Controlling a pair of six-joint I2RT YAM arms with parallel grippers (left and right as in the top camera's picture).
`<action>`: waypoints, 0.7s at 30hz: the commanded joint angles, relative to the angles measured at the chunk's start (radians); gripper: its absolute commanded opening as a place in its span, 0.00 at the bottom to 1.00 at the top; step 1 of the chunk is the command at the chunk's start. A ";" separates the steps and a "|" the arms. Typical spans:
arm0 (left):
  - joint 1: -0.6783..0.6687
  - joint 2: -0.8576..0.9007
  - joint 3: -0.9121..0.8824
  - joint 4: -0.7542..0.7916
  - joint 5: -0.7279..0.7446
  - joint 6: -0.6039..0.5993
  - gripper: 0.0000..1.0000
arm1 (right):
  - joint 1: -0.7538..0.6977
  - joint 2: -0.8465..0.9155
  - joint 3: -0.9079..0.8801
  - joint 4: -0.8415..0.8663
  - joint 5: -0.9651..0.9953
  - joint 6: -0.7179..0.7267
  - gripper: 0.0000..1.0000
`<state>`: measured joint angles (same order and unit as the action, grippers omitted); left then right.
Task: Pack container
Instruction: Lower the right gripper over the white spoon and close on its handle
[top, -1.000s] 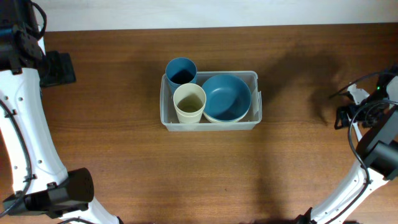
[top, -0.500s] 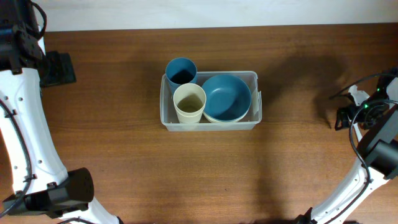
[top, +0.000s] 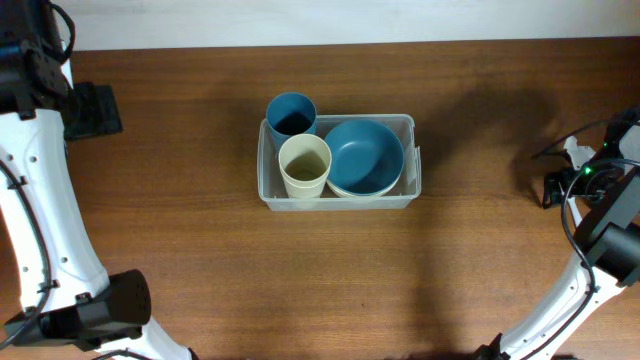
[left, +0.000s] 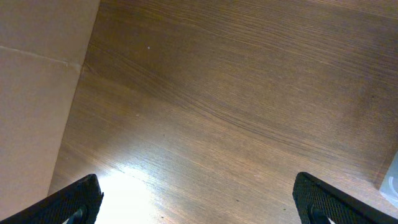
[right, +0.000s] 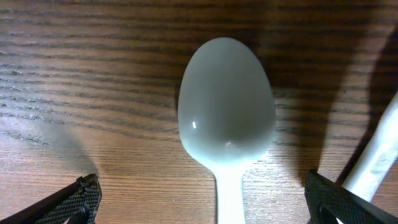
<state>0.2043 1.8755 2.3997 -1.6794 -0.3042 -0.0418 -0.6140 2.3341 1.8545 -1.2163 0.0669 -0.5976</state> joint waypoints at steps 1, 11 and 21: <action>0.002 -0.025 0.016 0.002 -0.014 0.002 1.00 | -0.004 0.028 -0.006 0.006 0.005 0.012 0.99; 0.002 -0.025 0.016 0.002 -0.014 0.002 1.00 | -0.015 0.029 -0.073 0.006 0.005 0.012 1.00; 0.002 -0.025 0.016 0.002 -0.014 0.002 1.00 | -0.021 0.029 -0.111 0.018 0.005 0.012 0.95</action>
<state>0.2043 1.8755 2.3997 -1.6794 -0.3042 -0.0418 -0.6231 2.3108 1.7947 -1.1976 0.1070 -0.5877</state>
